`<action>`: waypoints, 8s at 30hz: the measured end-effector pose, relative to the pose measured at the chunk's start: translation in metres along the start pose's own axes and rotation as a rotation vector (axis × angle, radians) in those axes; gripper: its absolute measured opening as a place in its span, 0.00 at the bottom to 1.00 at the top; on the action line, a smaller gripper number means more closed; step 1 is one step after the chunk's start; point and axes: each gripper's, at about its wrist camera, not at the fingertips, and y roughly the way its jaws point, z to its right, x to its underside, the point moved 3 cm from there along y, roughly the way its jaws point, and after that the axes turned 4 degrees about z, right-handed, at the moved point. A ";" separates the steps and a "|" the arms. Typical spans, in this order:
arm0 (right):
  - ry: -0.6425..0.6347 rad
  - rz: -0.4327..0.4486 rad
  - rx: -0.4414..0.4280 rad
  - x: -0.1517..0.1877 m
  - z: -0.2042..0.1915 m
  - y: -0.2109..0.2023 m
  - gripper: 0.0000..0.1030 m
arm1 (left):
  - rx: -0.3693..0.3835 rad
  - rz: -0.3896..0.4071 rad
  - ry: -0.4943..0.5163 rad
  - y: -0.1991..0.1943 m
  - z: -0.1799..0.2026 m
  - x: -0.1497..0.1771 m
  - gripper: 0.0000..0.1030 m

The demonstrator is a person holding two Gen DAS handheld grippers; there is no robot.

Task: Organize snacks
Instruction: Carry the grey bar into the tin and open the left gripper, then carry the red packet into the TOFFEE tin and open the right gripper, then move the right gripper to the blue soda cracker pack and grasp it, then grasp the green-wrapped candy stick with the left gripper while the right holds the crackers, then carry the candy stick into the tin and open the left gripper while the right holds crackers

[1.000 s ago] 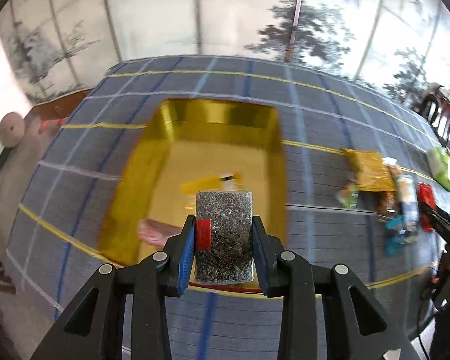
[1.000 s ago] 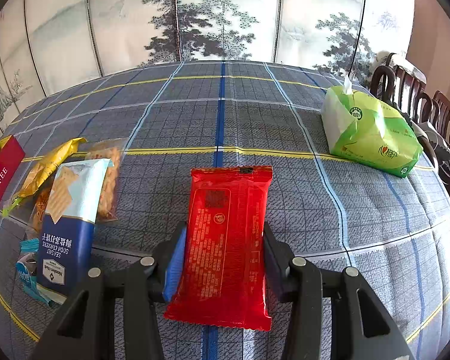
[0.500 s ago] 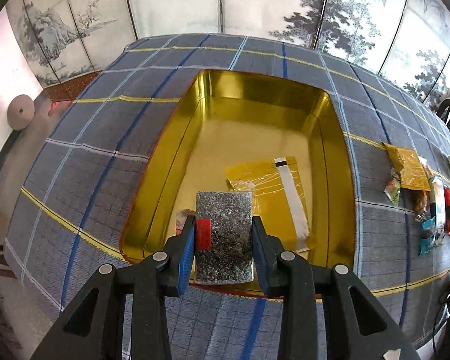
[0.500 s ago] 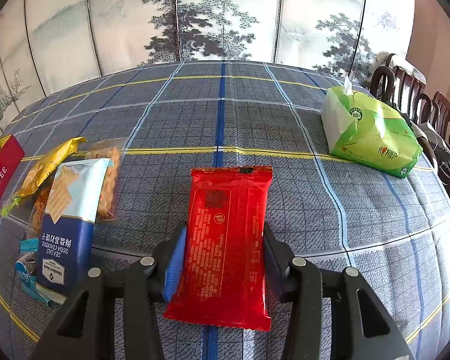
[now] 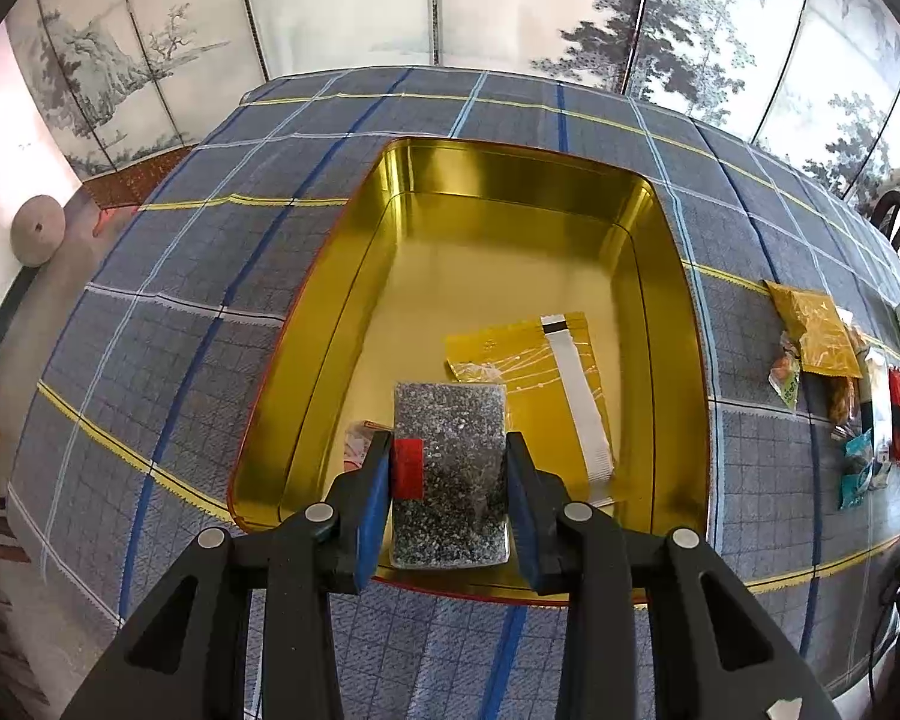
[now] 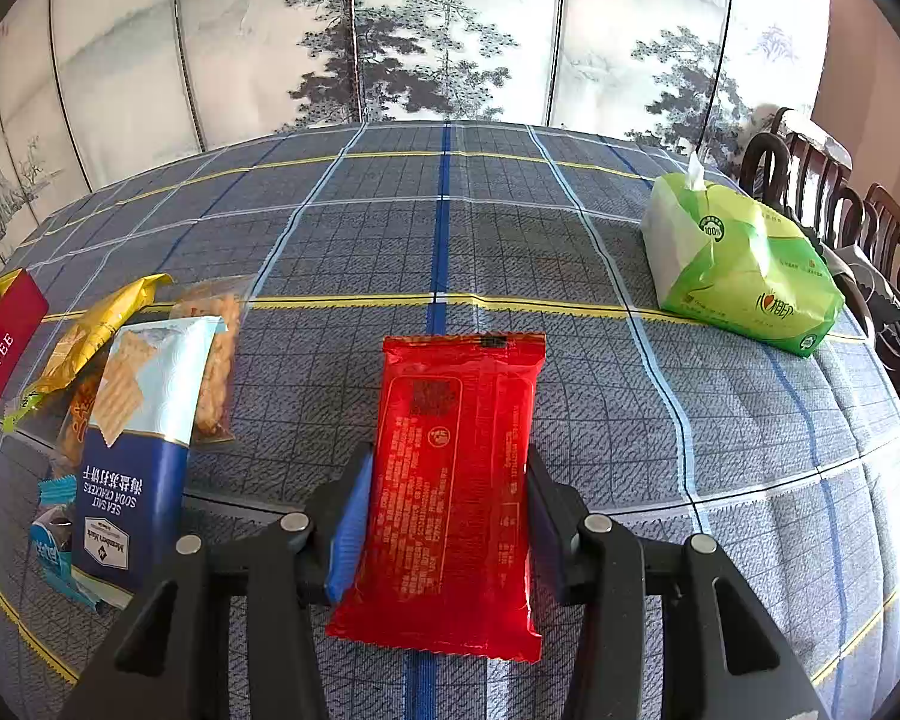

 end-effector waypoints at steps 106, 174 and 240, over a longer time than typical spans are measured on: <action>-0.403 -0.080 -0.435 0.002 -0.394 -0.067 0.46 | -0.174 0.043 -0.270 -0.062 -0.159 0.075 0.77; -0.036 0.007 -0.084 0.017 -0.044 -0.041 0.49 | 0.165 0.043 0.313 -0.006 0.170 0.003 0.77; 0.022 -0.001 0.004 0.012 -0.004 -0.011 0.51 | 0.212 0.104 0.240 -0.034 0.138 0.000 0.18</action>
